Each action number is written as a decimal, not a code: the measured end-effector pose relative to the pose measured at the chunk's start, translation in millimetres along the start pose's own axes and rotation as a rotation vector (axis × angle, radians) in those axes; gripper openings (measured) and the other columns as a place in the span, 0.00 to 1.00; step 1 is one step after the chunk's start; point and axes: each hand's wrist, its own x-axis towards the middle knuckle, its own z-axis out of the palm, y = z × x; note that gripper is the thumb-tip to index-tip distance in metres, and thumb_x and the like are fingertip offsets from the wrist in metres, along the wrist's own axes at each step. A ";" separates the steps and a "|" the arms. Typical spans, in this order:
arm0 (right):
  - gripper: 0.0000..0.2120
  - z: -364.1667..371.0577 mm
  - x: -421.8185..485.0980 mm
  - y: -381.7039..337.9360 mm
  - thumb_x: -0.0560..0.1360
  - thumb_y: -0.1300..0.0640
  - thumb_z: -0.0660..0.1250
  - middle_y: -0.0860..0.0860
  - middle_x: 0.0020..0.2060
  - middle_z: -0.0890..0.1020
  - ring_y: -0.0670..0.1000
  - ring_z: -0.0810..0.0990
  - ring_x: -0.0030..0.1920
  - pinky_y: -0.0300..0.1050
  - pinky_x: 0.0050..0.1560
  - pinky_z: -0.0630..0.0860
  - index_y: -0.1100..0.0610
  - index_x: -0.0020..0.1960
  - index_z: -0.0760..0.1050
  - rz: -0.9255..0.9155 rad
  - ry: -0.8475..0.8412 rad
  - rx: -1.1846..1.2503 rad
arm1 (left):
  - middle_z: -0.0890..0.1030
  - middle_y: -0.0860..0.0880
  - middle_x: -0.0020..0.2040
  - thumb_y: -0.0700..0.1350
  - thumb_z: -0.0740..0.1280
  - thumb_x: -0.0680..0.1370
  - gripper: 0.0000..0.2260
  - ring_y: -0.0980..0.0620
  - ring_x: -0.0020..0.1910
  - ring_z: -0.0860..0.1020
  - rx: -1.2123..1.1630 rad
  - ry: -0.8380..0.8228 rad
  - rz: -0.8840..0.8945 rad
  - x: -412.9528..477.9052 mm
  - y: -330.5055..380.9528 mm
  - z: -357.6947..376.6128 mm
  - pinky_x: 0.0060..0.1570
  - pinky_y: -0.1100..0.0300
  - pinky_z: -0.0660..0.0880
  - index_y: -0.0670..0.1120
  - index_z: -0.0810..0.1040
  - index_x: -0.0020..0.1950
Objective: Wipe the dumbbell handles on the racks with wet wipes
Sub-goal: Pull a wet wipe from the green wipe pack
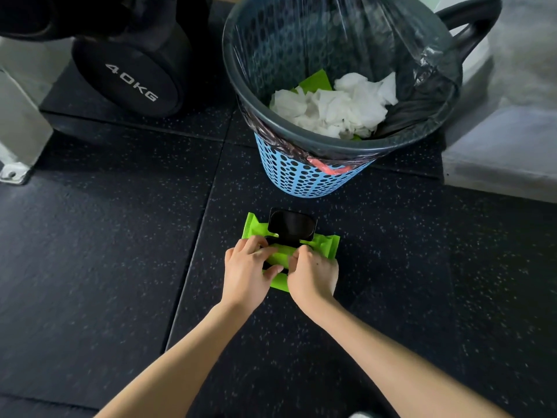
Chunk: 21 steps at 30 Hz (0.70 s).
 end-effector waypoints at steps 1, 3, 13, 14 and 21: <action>0.07 -0.1 -1.9 -3.6 0.80 0.53 0.59 0.48 0.51 0.81 0.52 0.78 0.50 0.45 0.50 0.64 0.54 0.55 0.72 -0.027 -0.010 0.026 | 0.79 0.50 0.48 0.44 0.77 0.66 0.12 0.45 0.47 0.76 -0.013 0.004 -0.014 0.3 1.2 0.1 0.46 0.52 0.68 0.49 0.84 0.49; 0.09 1.2 -3.9 -12.1 0.80 0.52 0.58 0.47 0.51 0.81 0.51 0.77 0.52 0.46 0.56 0.64 0.53 0.56 0.73 -0.084 -0.026 0.142 | 0.79 0.50 0.48 0.40 0.75 0.67 0.10 0.45 0.47 0.76 -0.048 0.018 -0.043 0.4 2.5 0.2 0.45 0.54 0.65 0.47 0.84 0.47; 0.07 -0.1 5.9 21.3 0.77 0.56 0.65 0.46 0.41 0.82 0.48 0.78 0.44 0.42 0.44 0.75 0.53 0.47 0.82 -0.152 0.065 0.632 | 0.79 0.53 0.39 0.39 0.72 0.71 0.03 0.53 0.39 0.76 -0.244 0.105 -0.188 -0.4 3.9 -11.3 0.37 0.66 0.67 0.42 0.81 0.38; 0.05 2.5 7.6 24.4 0.76 0.59 0.66 0.46 0.40 0.82 0.48 0.78 0.44 0.42 0.43 0.74 0.55 0.46 0.82 -0.205 0.129 0.578 | 0.79 0.53 0.40 0.39 0.72 0.72 0.03 0.54 0.40 0.76 -0.269 0.101 -0.217 0.3 4.6 -12.4 0.37 0.68 0.66 0.42 0.81 0.38; 0.12 12.0 20.1 20.1 0.58 0.69 0.77 0.49 0.26 0.72 0.52 0.71 0.30 0.39 0.29 0.59 0.57 0.28 0.77 -0.581 0.310 -0.025 | 0.78 0.55 0.39 0.40 0.73 0.72 0.03 0.57 0.40 0.75 -0.336 0.064 -0.263 3.2 2.1 -19.1 0.40 0.72 0.67 0.43 0.82 0.38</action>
